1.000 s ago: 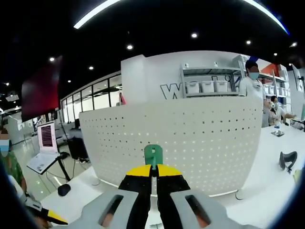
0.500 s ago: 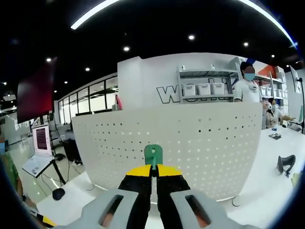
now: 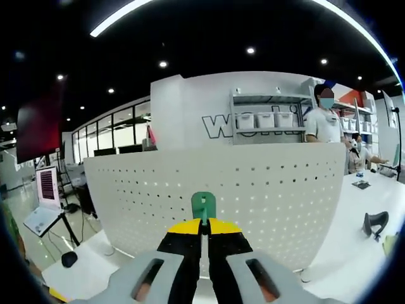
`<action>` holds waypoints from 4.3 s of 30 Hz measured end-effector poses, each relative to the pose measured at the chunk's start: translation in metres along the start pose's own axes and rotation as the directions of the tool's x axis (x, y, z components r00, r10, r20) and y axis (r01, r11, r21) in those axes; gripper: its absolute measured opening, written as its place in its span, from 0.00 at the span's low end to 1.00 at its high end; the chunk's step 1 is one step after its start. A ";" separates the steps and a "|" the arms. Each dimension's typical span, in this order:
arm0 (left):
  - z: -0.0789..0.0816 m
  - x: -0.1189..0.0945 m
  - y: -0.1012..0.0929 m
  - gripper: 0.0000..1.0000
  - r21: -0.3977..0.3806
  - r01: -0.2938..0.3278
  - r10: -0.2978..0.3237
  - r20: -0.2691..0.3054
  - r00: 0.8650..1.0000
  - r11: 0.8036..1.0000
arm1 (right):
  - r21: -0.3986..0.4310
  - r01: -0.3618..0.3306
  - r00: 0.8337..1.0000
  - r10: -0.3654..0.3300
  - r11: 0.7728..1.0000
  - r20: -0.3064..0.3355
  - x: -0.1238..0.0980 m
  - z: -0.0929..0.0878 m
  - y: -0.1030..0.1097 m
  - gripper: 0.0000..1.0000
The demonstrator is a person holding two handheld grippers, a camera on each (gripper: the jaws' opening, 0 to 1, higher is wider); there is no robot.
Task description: Insert the hook assembly into the mounting plate slot until the hook locks in place.
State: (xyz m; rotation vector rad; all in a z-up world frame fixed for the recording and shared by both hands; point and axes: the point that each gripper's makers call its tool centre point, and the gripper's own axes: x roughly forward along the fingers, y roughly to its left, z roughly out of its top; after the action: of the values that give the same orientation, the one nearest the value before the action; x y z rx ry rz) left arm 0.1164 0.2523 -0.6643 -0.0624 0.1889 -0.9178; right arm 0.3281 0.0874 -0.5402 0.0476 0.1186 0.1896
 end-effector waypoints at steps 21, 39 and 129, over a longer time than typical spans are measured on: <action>-0.005 0.000 0.004 0.53 -0.013 -0.015 0.015 -0.012 1.000 1.000 | -0.025 0.035 0.999 -0.035 0.999 0.008 0.031 0.016 -0.027 0.01; -0.006 -0.002 0.008 0.54 -0.027 -0.023 0.022 -0.014 1.000 0.999 | -0.016 0.067 0.998 -0.067 0.998 -0.009 0.060 0.020 -0.049 0.01; -0.006 -0.007 0.001 0.52 0.007 -0.035 0.035 -0.079 0.996 0.999 | -0.023 -0.062 0.997 0.061 0.998 -0.053 0.036 -0.020 -0.014 0.12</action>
State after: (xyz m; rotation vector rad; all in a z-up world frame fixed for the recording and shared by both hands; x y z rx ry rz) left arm 0.1122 0.2588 -0.6697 -0.0179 0.2605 -0.8865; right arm 0.3634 0.0814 -0.5649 0.0217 0.1671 0.2538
